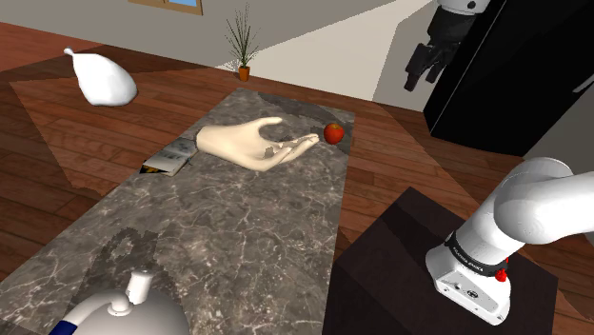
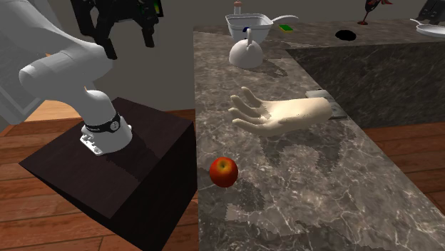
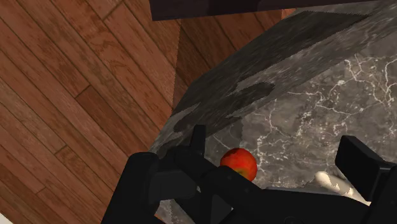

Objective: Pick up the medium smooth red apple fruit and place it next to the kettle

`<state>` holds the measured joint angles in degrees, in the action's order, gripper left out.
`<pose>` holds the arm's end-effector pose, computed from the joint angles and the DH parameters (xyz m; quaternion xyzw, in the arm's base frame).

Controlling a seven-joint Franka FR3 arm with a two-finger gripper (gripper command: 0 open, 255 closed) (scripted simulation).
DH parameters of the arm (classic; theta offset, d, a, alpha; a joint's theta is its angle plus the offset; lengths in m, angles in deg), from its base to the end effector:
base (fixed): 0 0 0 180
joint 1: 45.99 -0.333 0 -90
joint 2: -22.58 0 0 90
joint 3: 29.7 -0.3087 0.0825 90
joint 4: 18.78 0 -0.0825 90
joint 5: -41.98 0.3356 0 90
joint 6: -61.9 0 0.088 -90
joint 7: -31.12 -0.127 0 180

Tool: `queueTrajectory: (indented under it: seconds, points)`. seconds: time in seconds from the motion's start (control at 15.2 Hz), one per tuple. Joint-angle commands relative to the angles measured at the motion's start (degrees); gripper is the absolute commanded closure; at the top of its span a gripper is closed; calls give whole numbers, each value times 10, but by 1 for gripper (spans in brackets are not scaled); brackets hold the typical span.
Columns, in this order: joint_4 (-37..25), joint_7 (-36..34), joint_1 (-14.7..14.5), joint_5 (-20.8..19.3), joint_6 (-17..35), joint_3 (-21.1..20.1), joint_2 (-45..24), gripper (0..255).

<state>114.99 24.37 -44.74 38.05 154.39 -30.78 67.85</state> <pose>0.2687 -0.0074 0.5799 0.9966 -0.0625 0.0369 0.0390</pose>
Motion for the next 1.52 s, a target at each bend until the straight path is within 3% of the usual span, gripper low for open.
queueTrajectory:
  seconds: [0.0, 0.73, 1.45]
  points:
    - [0, 0, 0, 0, 0, 0, 0, 0]
    - [-21, 107, -17, 8, 167, 62, -208, 0]
    - [-136, 229, -32, 66, 267, 92, -455, 0]
